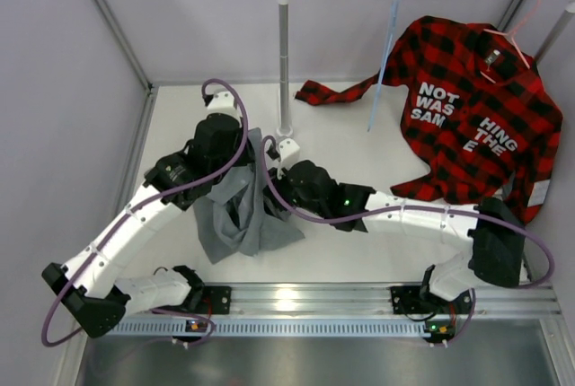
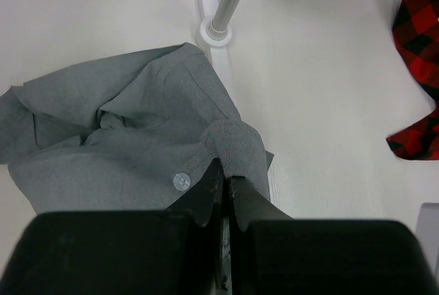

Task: Place the shirt on the hanger

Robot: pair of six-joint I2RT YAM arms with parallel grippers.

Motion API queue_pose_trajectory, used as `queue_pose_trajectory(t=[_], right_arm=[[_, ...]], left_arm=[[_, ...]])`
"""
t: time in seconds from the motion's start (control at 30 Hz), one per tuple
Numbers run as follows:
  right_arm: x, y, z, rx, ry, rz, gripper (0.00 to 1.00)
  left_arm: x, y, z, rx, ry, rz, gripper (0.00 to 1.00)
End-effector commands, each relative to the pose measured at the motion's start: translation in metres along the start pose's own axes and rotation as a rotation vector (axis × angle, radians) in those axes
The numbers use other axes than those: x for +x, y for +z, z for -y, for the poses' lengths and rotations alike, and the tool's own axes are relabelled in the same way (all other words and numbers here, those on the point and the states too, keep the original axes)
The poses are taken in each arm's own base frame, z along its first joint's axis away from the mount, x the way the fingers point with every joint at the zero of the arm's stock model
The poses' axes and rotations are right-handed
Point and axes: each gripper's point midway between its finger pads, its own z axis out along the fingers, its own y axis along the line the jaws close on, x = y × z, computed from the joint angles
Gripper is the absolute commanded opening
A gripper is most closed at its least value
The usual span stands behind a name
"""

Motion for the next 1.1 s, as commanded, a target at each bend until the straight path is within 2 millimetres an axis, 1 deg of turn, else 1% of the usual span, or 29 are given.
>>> queue_pose_trajectory(t=[0.0, 0.03, 0.07, 0.1, 0.13, 0.17, 0.2, 0.23, 0.27, 0.3, 0.33, 0.37, 0.4, 0.43, 0.47, 0.5, 0.57, 0.63, 0.67, 0.7, 0.77, 0.8, 0.87, 0.9, 0.97, 1.03, 1.07], right_arm=[[-0.043, 0.007, 0.017, 0.143, 0.001, 0.131, 0.08], [-0.044, 0.008, 0.025, 0.164, 0.008, 0.129, 0.08], [-0.045, 0.008, 0.027, 0.165, 0.010, 0.130, 0.07], [-0.046, 0.003, 0.028, 0.159, 0.018, 0.136, 0.00], [-0.048, 0.001, 0.026, 0.147, 0.019, 0.138, 0.00], [-0.049, -0.002, 0.021, 0.119, 0.022, 0.136, 0.05], [-0.051, -0.007, 0.008, 0.049, 0.027, 0.131, 0.22], [-0.053, -0.010, 0.001, 0.016, 0.033, 0.131, 0.31], [-0.054, -0.015, -0.005, -0.011, 0.044, 0.132, 0.37], [-0.062, -0.023, -0.008, -0.005, 0.050, 0.160, 0.42], [-0.060, -0.028, -0.012, -0.002, 0.051, 0.158, 0.42], [-0.059, -0.033, -0.011, 0.011, 0.062, 0.158, 0.43], [-0.066, -0.042, -0.014, -0.005, 0.071, 0.177, 0.45], [-0.068, -0.046, -0.018, -0.024, 0.079, 0.185, 0.47], [-0.069, -0.049, -0.020, -0.037, 0.087, 0.187, 0.49], [-0.071, -0.054, -0.026, -0.068, 0.090, 0.187, 0.55], [-0.072, -0.054, -0.032, -0.087, 0.089, 0.176, 0.59], [-0.066, -0.048, -0.034, -0.083, 0.084, 0.154, 0.63], [-0.066, -0.046, -0.033, -0.074, 0.082, 0.148, 0.63], [-0.061, -0.039, -0.028, -0.041, 0.080, 0.138, 0.63], [-0.055, -0.031, -0.021, 0.001, 0.072, 0.123, 0.63], [-0.047, -0.024, -0.018, 0.017, 0.066, 0.105, 0.62], [-0.044, -0.018, -0.021, 0.010, 0.054, 0.090, 0.62], [-0.037, -0.011, -0.022, 0.007, 0.048, 0.071, 0.61], [-0.034, -0.005, -0.019, 0.021, 0.043, 0.068, 0.59], [-0.033, 0.002, -0.009, 0.070, 0.034, 0.075, 0.49], [-0.033, 0.004, -0.004, 0.092, 0.024, 0.078, 0.43]], left_arm=[[-0.019, -0.002, 0.010, 0.043, -0.026, 0.072, 0.00], [-0.020, -0.003, 0.008, 0.035, -0.021, 0.076, 0.00], [-0.019, -0.003, 0.006, 0.028, -0.009, 0.077, 0.00], [-0.020, -0.002, 0.001, 0.008, -0.007, 0.085, 0.00], [-0.022, -0.004, -0.001, -0.002, -0.006, 0.095, 0.00], [-0.021, -0.003, -0.003, -0.014, 0.002, 0.094, 0.00], [-0.022, -0.002, -0.004, -0.021, 0.005, 0.098, 0.00], [-0.021, 0.002, -0.006, -0.039, 0.009, 0.096, 0.00], [-0.021, 0.003, -0.007, -0.047, 0.010, 0.097, 0.00], [-0.023, 0.005, -0.005, -0.048, 0.009, 0.101, 0.00], [-0.024, 0.007, -0.005, -0.054, 0.007, 0.103, 0.00], [-0.023, 0.012, -0.004, -0.059, 0.010, 0.097, 0.00], [-0.024, 0.013, -0.002, -0.055, 0.008, 0.098, 0.00], [-0.025, 0.015, 0.000, -0.053, 0.007, 0.098, 0.00], [-0.023, 0.019, 0.001, -0.053, 0.007, 0.091, 0.00], [-0.023, 0.020, 0.003, -0.051, 0.007, 0.090, 0.00], [-0.023, 0.022, 0.005, -0.044, -0.003, 0.091, 0.00], [-0.021, 0.024, 0.006, -0.042, -0.006, 0.085, 0.00], [-0.021, 0.024, 0.007, -0.038, -0.011, 0.085, 0.00], [-0.021, 0.025, 0.008, -0.035, -0.014, 0.084, 0.00], [-0.022, 0.023, 0.008, -0.032, -0.018, 0.087, 0.00], [-0.022, 0.023, 0.008, -0.033, -0.018, 0.089, 0.00], [-0.024, 0.021, 0.006, -0.035, -0.022, 0.096, 0.00], [-0.024, 0.021, 0.005, -0.036, -0.021, 0.098, 0.00], [-0.026, 0.017, 0.005, -0.031, -0.026, 0.104, 0.00], [-0.027, 0.014, 0.003, -0.026, -0.031, 0.110, 0.00], [-0.027, 0.013, 0.003, -0.025, -0.032, 0.111, 0.00]])
